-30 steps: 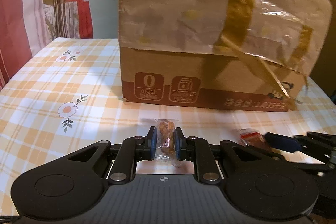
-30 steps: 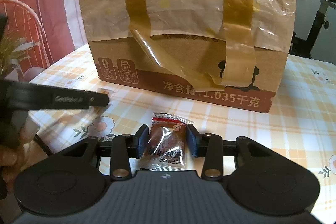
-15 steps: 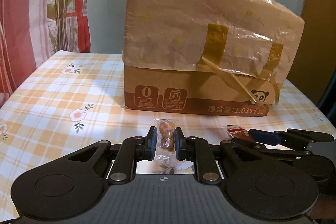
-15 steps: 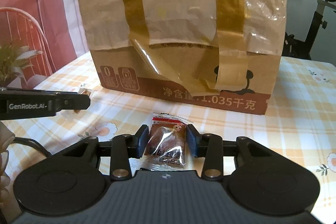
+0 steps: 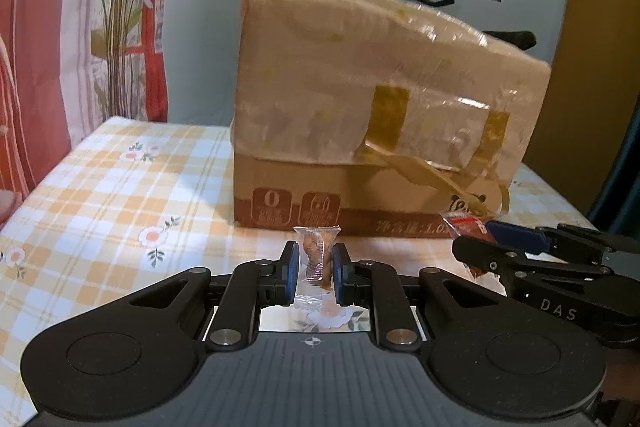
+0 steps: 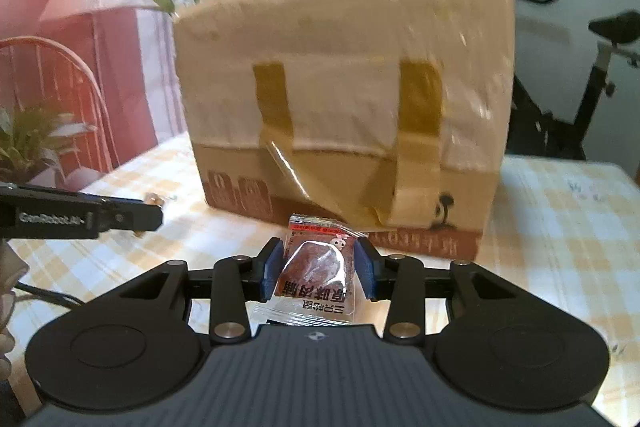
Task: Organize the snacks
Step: 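Lift the candy and jerky packet over the box with both tools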
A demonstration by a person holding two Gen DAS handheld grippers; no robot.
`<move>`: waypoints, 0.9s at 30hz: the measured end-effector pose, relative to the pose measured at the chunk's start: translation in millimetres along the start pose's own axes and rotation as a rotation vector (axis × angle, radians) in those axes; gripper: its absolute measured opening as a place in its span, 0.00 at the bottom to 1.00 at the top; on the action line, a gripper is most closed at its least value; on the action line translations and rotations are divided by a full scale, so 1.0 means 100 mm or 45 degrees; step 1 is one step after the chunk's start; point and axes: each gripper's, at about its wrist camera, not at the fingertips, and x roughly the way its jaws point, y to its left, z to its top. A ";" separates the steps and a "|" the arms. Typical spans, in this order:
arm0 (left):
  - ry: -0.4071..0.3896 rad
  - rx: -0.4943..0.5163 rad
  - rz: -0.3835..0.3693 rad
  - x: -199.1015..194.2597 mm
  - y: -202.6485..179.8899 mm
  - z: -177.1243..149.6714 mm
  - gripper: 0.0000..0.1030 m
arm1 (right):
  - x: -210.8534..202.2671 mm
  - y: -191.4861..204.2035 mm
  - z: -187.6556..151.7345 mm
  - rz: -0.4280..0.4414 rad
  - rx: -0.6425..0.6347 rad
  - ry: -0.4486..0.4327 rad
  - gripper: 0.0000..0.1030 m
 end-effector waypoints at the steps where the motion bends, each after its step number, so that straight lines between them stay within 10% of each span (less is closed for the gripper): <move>1: -0.010 0.007 -0.003 -0.02 -0.01 0.02 0.18 | -0.02 0.01 0.02 0.004 -0.008 -0.015 0.40; 18: -0.321 0.057 -0.025 -0.29 -0.06 0.99 0.18 | -0.35 0.05 1.00 0.084 -0.102 -0.387 0.40; 27: -0.378 0.135 -0.034 0.15 -0.21 1.63 0.18 | 0.03 -0.24 1.62 0.022 -0.078 -0.368 0.40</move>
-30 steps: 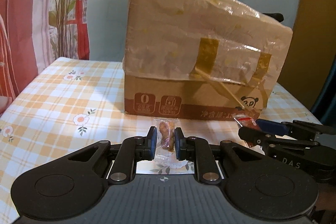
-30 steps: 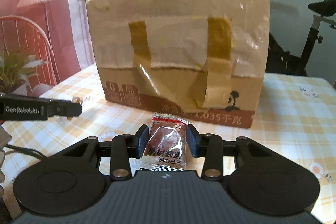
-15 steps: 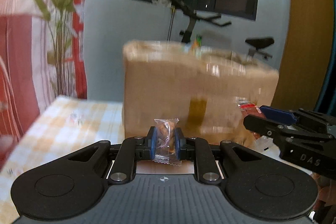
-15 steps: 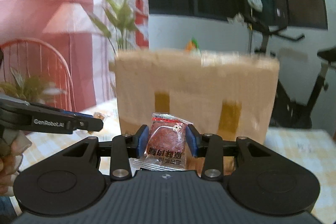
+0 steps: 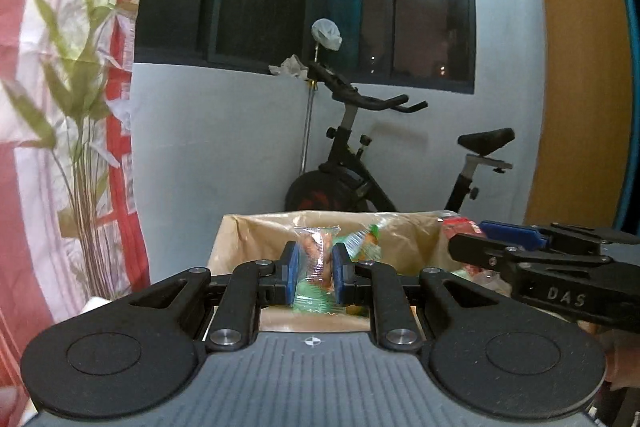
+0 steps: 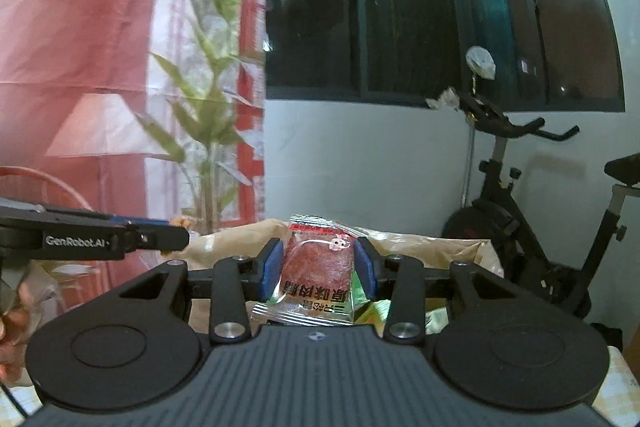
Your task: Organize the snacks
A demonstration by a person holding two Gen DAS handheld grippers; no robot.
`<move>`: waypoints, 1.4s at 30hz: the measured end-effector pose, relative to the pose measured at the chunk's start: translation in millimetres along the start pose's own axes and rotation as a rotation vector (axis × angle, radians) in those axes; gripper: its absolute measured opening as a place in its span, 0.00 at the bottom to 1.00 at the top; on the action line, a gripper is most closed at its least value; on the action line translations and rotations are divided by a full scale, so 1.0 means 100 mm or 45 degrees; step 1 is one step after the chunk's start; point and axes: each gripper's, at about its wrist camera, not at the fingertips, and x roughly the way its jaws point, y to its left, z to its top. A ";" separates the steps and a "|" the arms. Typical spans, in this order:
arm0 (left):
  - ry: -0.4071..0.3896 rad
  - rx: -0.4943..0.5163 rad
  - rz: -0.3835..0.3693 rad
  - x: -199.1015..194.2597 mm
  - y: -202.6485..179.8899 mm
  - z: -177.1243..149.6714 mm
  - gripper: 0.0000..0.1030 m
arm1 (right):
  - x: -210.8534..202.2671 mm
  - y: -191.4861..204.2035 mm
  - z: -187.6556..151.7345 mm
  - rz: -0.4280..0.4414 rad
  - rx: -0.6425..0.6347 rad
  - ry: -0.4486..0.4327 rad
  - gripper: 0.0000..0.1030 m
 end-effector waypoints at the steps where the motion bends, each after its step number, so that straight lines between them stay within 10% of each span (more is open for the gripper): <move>1: 0.014 0.009 0.003 0.10 -0.01 0.03 0.18 | 0.06 -0.06 0.02 -0.011 0.027 0.012 0.40; 15: 0.185 0.039 0.058 0.51 0.02 -0.08 0.20 | 0.41 -0.27 -0.08 -0.080 0.116 0.228 0.42; 22: 0.182 -0.002 0.058 0.33 0.08 -0.03 0.61 | 0.31 -0.25 -0.05 -0.105 0.118 0.260 0.50; 28: 0.154 0.007 0.098 0.05 0.04 0.03 0.92 | 0.10 -0.20 0.03 -0.118 0.126 0.246 0.84; 42: 0.130 0.012 0.229 -0.76 -0.12 0.13 0.93 | -0.59 0.04 0.20 -0.142 0.132 0.179 1.00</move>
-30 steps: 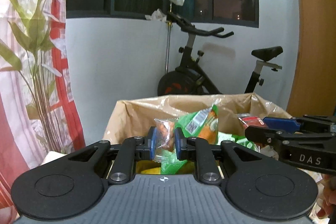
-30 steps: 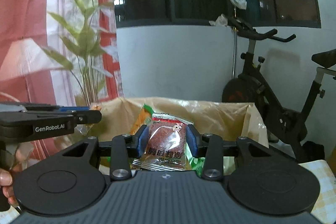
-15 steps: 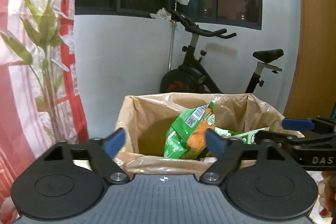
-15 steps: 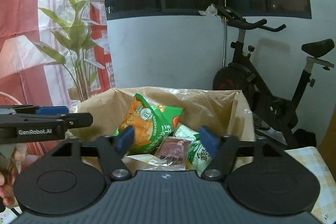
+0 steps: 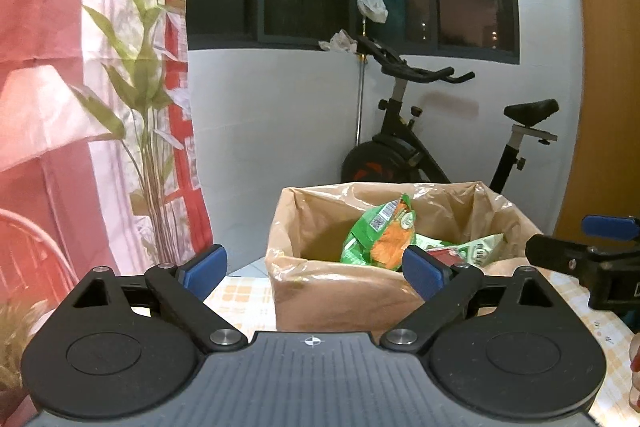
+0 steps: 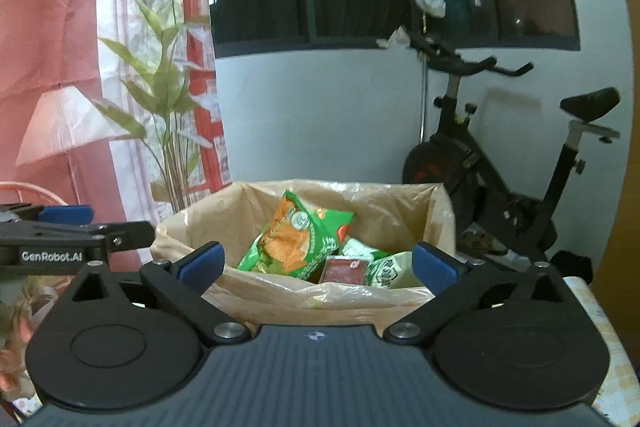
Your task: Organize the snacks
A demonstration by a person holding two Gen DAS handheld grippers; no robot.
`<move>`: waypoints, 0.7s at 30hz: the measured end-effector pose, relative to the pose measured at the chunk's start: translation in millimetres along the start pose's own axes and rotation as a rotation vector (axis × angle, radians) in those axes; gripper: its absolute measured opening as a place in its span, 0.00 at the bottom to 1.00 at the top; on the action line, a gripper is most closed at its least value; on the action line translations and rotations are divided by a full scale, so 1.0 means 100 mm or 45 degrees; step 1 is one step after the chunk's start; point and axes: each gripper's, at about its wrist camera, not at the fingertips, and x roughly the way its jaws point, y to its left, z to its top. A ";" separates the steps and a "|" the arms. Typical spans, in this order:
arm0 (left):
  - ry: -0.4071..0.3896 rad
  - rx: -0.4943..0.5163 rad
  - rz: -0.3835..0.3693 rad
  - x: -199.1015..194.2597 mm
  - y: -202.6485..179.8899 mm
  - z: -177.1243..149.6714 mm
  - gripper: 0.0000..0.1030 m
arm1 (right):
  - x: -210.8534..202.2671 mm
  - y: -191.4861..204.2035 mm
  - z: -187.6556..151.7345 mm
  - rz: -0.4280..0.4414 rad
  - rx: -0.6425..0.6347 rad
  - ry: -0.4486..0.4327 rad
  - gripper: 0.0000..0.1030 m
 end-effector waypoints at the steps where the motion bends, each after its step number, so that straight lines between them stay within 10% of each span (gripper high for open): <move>1: -0.001 -0.008 -0.008 -0.07 0.02 0.00 0.93 | -0.05 0.01 0.01 0.002 0.005 -0.002 1.00; 21: -0.080 0.001 0.118 -1.22 -0.25 -0.18 0.93 | -1.19 0.07 -0.15 0.000 0.041 -0.068 1.00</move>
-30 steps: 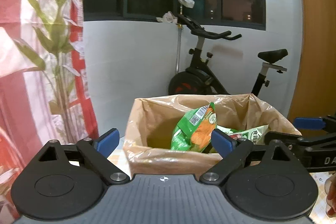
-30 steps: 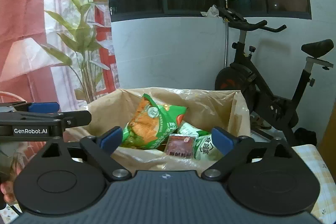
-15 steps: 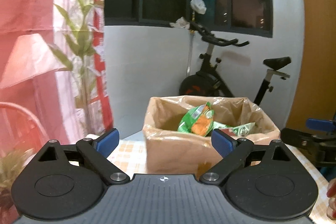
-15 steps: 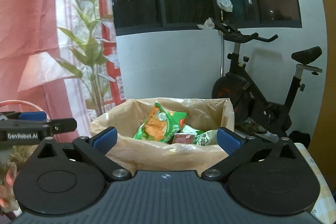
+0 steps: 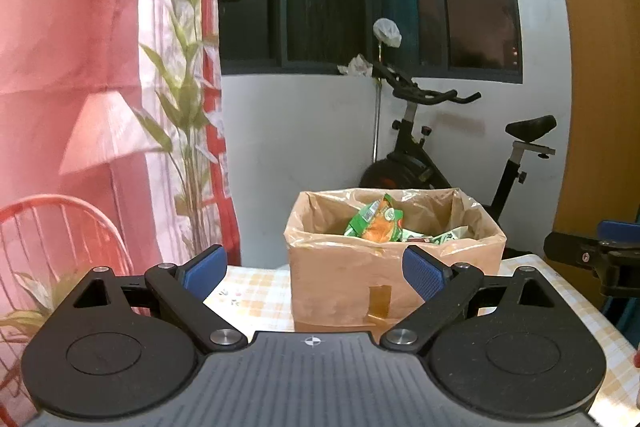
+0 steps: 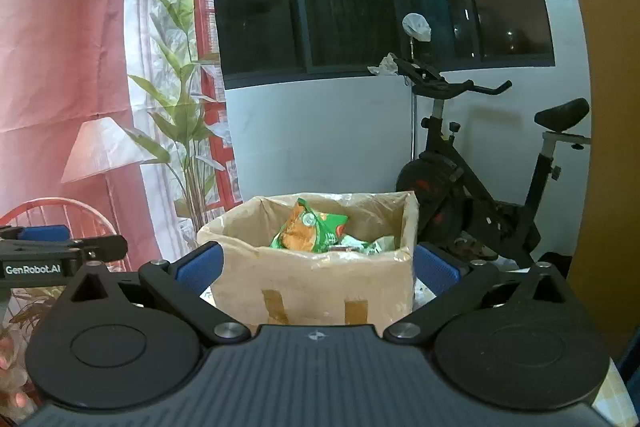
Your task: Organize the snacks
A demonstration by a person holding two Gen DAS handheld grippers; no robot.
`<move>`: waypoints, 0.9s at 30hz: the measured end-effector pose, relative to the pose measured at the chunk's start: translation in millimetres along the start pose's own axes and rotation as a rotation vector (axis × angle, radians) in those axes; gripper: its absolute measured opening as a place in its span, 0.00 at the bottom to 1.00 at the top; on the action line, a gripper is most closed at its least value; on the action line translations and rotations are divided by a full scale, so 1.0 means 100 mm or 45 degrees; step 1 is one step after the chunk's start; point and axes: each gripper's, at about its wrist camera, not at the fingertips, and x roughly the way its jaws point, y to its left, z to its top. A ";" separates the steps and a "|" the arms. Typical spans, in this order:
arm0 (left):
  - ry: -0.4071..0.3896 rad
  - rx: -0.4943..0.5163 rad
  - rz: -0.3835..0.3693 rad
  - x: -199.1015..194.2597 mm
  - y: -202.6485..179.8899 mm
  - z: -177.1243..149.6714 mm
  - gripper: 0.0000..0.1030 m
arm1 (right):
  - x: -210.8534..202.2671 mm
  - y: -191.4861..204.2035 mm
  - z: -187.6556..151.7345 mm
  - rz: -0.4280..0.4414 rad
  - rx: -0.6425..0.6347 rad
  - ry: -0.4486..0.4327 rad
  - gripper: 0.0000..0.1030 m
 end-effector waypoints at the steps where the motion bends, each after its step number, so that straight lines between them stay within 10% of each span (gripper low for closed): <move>1: -0.007 0.005 0.006 -0.03 -0.01 0.00 0.93 | -0.02 0.00 -0.01 0.000 -0.001 0.003 1.00; 27: -0.039 -0.037 0.052 -0.17 -0.01 -0.04 0.95 | -0.10 0.10 -0.10 -0.014 -0.073 -0.001 1.00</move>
